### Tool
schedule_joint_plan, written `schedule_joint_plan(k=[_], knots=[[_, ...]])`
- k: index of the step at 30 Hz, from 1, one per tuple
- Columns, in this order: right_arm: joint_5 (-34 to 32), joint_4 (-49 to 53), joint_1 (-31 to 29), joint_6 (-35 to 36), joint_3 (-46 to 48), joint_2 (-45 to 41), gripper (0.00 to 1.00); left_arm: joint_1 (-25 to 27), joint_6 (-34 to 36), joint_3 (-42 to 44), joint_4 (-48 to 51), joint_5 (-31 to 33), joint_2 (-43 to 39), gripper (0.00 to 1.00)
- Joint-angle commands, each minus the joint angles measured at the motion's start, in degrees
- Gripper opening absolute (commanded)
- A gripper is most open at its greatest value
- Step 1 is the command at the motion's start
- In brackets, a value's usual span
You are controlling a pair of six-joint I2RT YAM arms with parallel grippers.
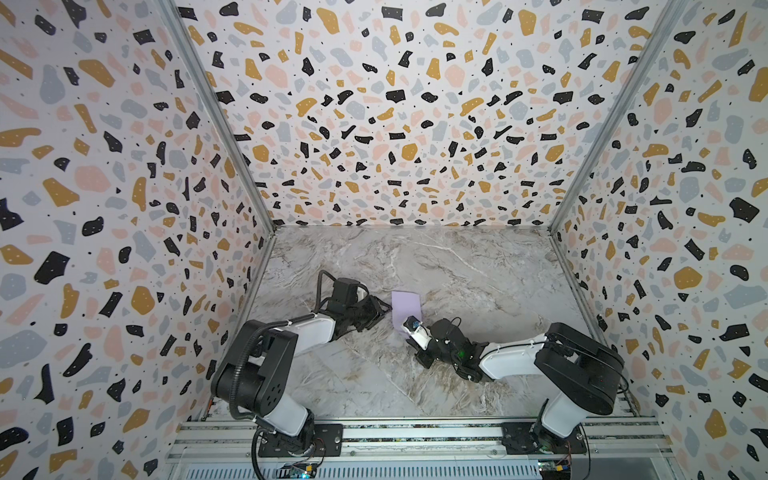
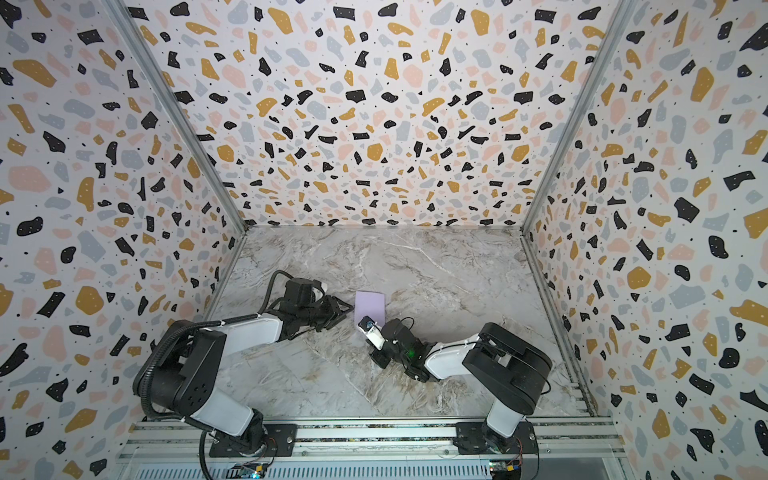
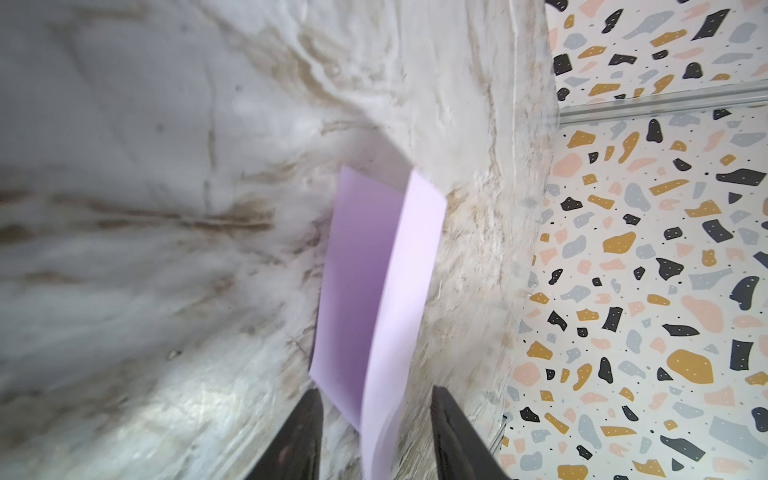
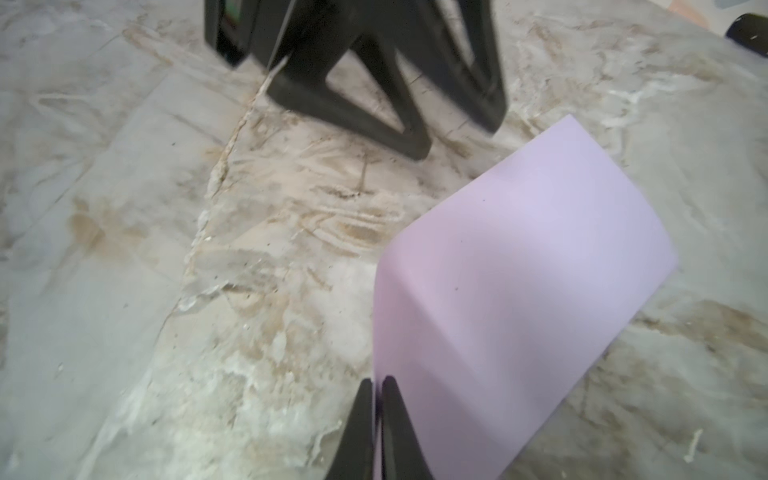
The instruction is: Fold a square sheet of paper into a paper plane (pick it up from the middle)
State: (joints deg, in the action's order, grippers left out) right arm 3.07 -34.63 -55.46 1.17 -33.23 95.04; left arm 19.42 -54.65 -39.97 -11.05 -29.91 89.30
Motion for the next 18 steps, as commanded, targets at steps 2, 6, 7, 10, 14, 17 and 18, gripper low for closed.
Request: schedule_joint_plan(k=[2,6,7,10,14,17,18], knots=[[6.2,1.1,0.4,0.4,1.3,-2.3,0.09,0.0,6.7,-3.4,2.7,0.4,-2.5,0.45],[8.0,0.8,0.8,-0.3,1.8,-2.2,0.08,0.9,8.6,-5.0,2.4,-0.9,-1.5,0.43],[8.4,0.7,1.0,-0.5,2.0,-2.2,0.09,1.5,8.7,-5.2,2.4,-1.0,-0.7,0.42],[9.3,-0.1,1.7,-1.3,2.5,-2.3,0.09,3.2,10.4,-7.1,3.6,-1.4,2.9,0.38],[11.1,-0.8,2.8,-1.9,3.3,-2.8,0.09,5.2,12.5,-9.6,4.4,-0.7,7.3,0.31],[12.0,-1.0,3.5,-2.3,3.5,-2.8,0.09,6.1,14.8,-12.1,7.2,0.5,10.7,0.26],[12.4,-1.3,3.7,-2.4,3.5,-2.8,0.09,6.5,15.4,-12.7,8.2,1.1,11.8,0.25]])
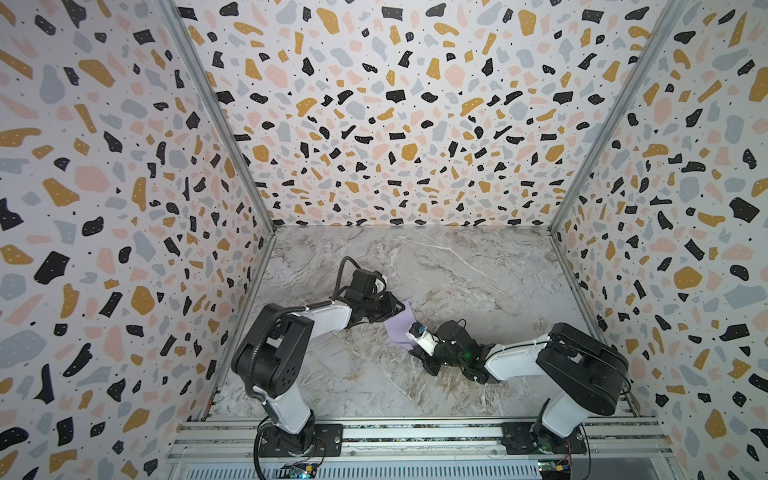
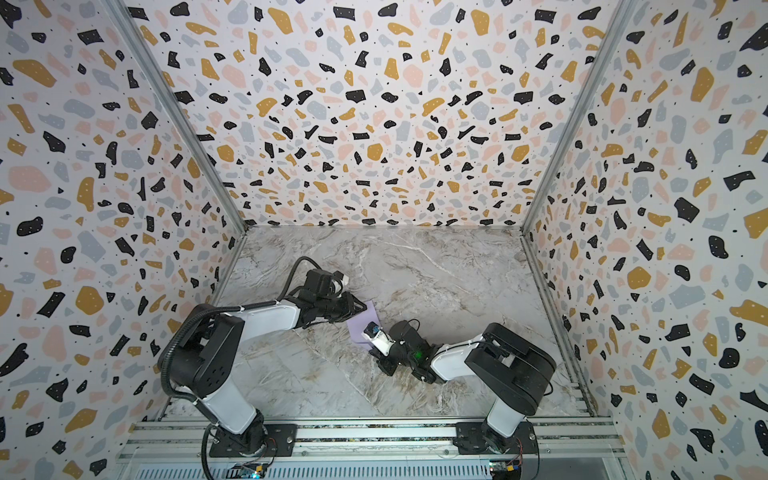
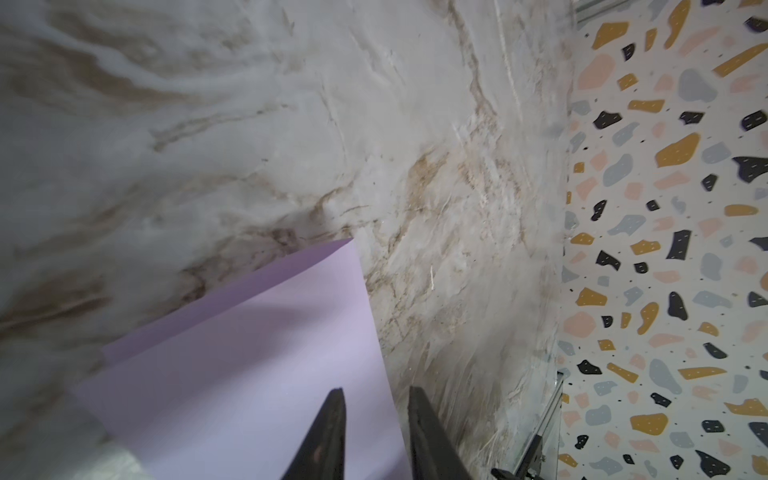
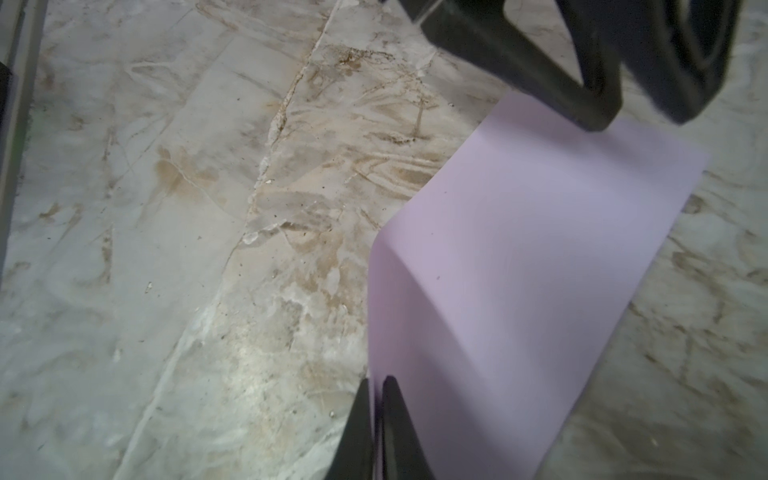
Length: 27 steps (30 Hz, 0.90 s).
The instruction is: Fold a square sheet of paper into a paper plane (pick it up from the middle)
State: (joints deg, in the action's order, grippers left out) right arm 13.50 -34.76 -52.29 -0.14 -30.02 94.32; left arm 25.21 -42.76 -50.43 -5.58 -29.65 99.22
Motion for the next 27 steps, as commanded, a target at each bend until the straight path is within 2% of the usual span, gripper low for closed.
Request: schedule_joint_plan(k=[1,8,19,23,27], knots=[[2.3,-1.1,0.6,-1.3,0.3,-2.1,0.10,0.9,4.1,-2.7,3.4,1.3,2.7,0.23],[2.7,-1.4,0.9,-2.1,-0.3,-1.5,0.14,1.7,6.0,-4.0,6.4,3.6,6.2,0.17],[2.7,-0.9,0.9,-3.2,-3.1,-1.4,0.25,2.0,7.5,-4.0,9.2,6.0,7.6,0.15],[2.0,-0.7,0.9,-3.1,-3.0,-1.7,0.25,2.0,7.7,-4.1,9.2,5.9,7.7,0.15],[0.5,-1.0,1.1,-3.9,-2.8,-1.9,0.14,2.0,7.9,-4.2,9.1,5.4,7.6,0.15]])
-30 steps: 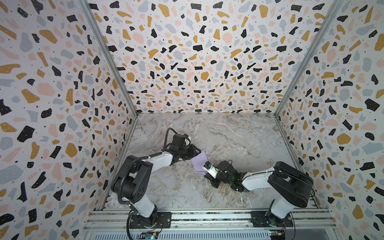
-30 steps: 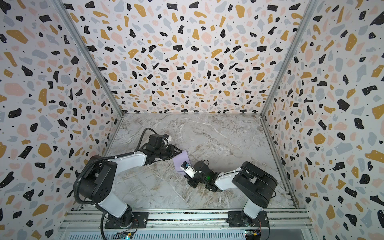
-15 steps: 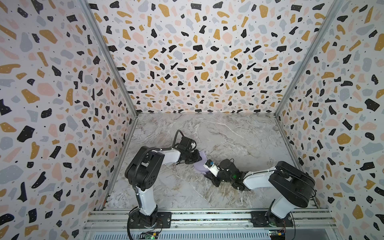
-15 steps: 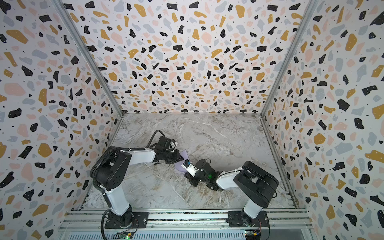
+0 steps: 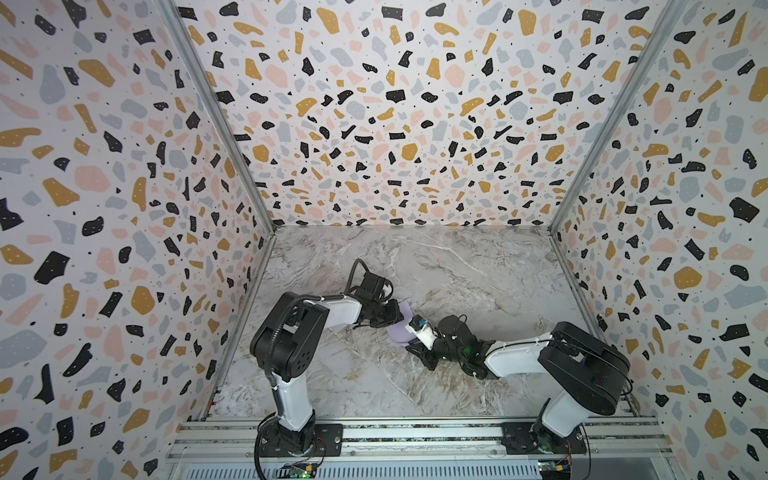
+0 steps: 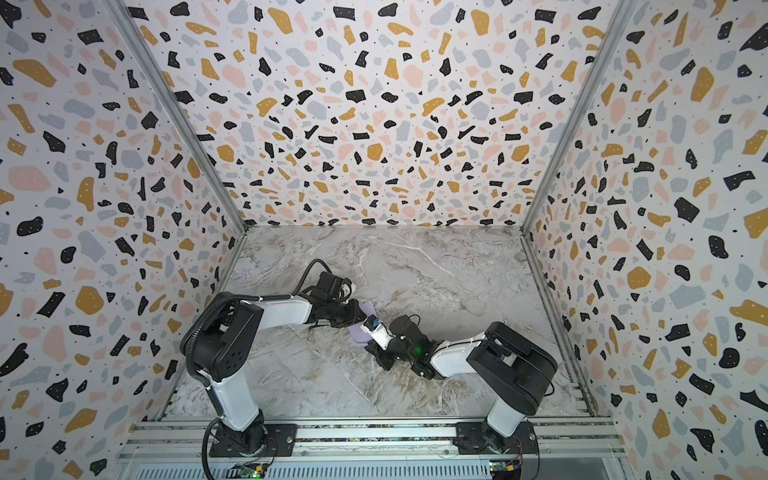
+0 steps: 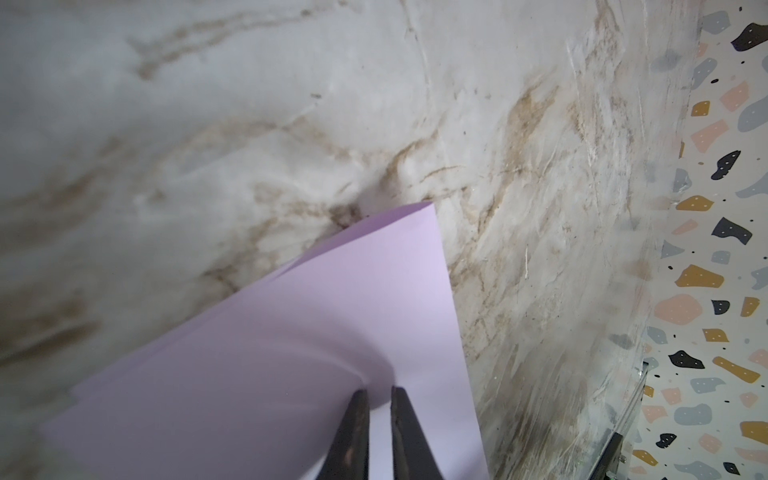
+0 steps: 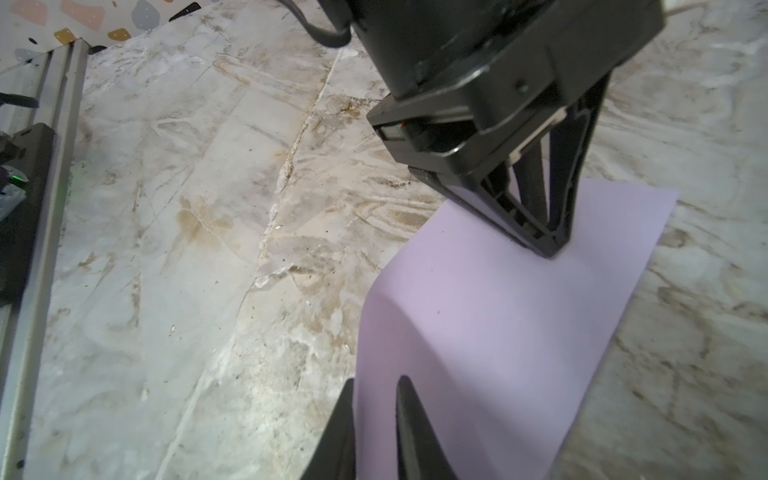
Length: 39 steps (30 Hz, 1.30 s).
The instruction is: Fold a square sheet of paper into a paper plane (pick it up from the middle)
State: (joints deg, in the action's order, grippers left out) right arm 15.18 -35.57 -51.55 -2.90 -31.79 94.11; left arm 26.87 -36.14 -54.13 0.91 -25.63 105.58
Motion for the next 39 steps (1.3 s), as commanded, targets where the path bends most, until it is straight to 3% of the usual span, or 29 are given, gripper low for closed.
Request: schedule_joint_plan(k=[1,13,35,39], knots=[[-1.7,-0.2,0.6,-1.6,-0.9,-1.4,0.12,0.4,1.2,-0.6,2.4,1.2,1.1,0.15],[-2.9,1.2,4.9,-5.4,-2.7,1.8,0.08,0.6,2.8,-2.0,3.5,0.7,1.4,0.15],[-3.1,6.1,6.2,-7.0,-7.2,6.3,0.08,1.2,4.6,-4.0,5.2,0.3,1.6,0.12],[-2.0,6.1,6.5,-7.3,-7.2,6.6,0.08,1.2,3.5,-4.6,2.5,-1.6,-0.9,0.18]])
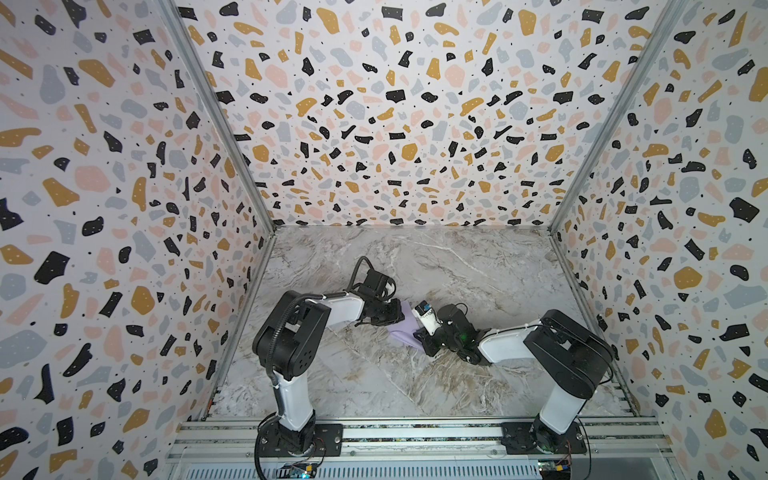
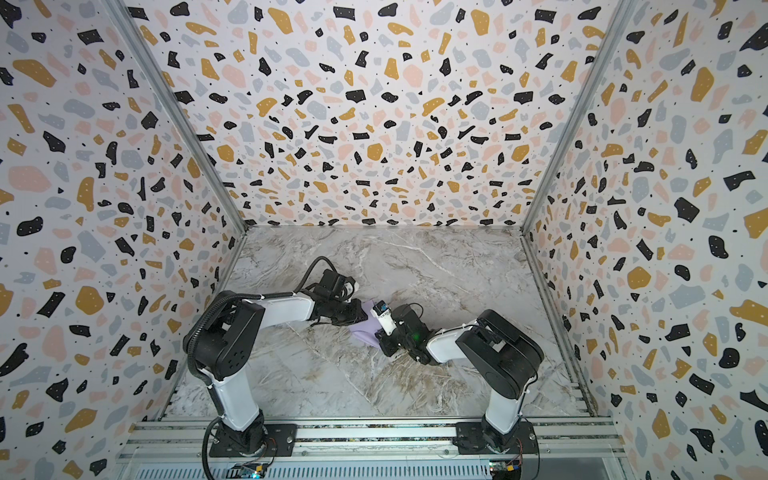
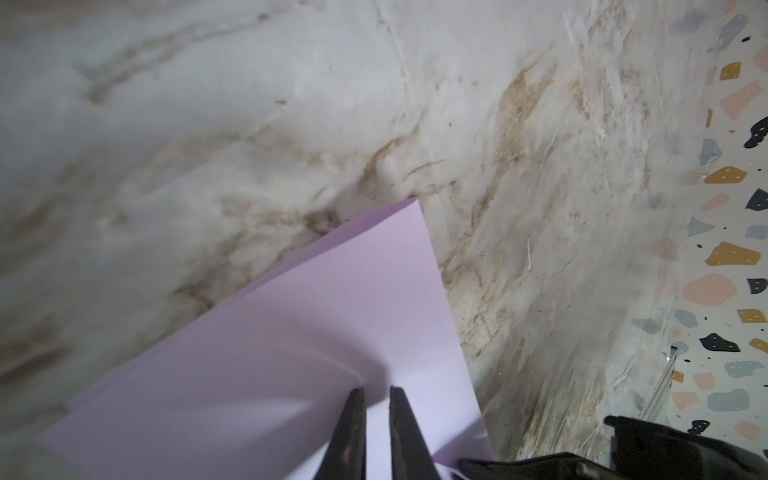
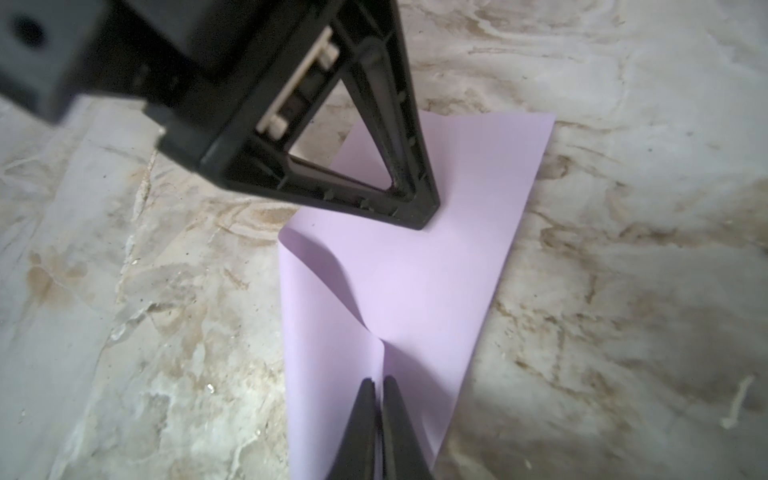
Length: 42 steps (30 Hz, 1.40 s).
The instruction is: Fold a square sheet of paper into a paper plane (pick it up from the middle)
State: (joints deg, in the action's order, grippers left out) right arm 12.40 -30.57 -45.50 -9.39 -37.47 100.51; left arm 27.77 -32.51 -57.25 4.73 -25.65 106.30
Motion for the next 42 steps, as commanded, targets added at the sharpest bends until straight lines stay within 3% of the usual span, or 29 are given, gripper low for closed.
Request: schedule_joint_plan(k=[1,14,28,42], knots=[[1.2,1.0,0.5,-0.9,-1.5,0.2,0.08,0.3,-0.4,-1.5,-1.9,-1.6,-2.2,0.20],[3.9,-0.5,1.2,-1.7,-1.0,0.1,0.08,0.4,-0.8,-3.5,-3.4,-2.2,0.9,0.23],[6.0,-2.2,2.7,-2.9,-0.3,-0.3,0.08,1.3,-0.7,-7.6,-2.2,-1.4,5.1,0.11],[5.5,-1.9,3.6,-3.2,-0.7,0.2,0.08,2.1,0.5,-9.1,0.4,0.4,8.1,0.08]])
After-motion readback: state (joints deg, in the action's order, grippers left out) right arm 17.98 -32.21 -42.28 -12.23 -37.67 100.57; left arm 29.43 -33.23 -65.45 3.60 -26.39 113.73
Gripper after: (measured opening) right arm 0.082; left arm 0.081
